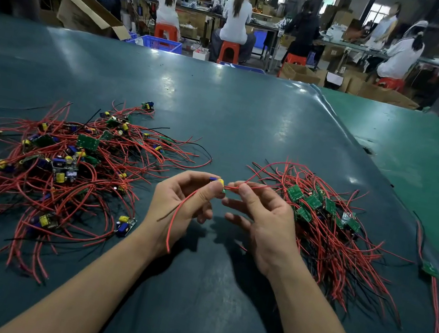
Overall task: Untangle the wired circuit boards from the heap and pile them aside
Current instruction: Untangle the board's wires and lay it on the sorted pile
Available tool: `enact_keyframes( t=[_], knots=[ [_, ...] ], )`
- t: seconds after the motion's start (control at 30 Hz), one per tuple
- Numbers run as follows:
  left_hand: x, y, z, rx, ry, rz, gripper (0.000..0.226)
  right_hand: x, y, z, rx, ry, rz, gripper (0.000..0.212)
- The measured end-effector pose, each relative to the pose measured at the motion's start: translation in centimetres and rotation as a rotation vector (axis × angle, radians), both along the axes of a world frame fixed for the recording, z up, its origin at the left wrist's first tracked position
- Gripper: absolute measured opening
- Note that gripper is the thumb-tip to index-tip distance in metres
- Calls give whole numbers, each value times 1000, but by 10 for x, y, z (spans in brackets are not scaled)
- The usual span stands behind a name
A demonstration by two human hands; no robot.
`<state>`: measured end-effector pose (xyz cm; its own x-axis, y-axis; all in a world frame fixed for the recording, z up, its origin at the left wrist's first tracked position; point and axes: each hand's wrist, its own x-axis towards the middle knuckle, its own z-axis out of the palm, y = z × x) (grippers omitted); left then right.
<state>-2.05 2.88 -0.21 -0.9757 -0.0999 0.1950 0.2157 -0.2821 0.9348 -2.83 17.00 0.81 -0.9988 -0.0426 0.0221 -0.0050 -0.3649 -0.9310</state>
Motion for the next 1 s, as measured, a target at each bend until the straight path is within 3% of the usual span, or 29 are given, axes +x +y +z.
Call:
enact_keyframes(
  t=[0.3,0.5,0.67,0.83,1.0],
  knots=[
    [0,-2,-3,-50,-38,-88,32,0,5,-2,149,33,-5,7],
    [0,-2,-3,-98,-10,-76,28,-7,5,-1,-91,-123,-186,11],
    [1,-2,0,-95,16,-14,27,-14,11,-2,-130,-19,-409,20],
    [2,0,1,-128,57,42,21,-17,12,-9,84,92,-576,35],
    [1,1,0,-145,84,70,11,-15,17,-13,641,392,-783,18]
  ],
)
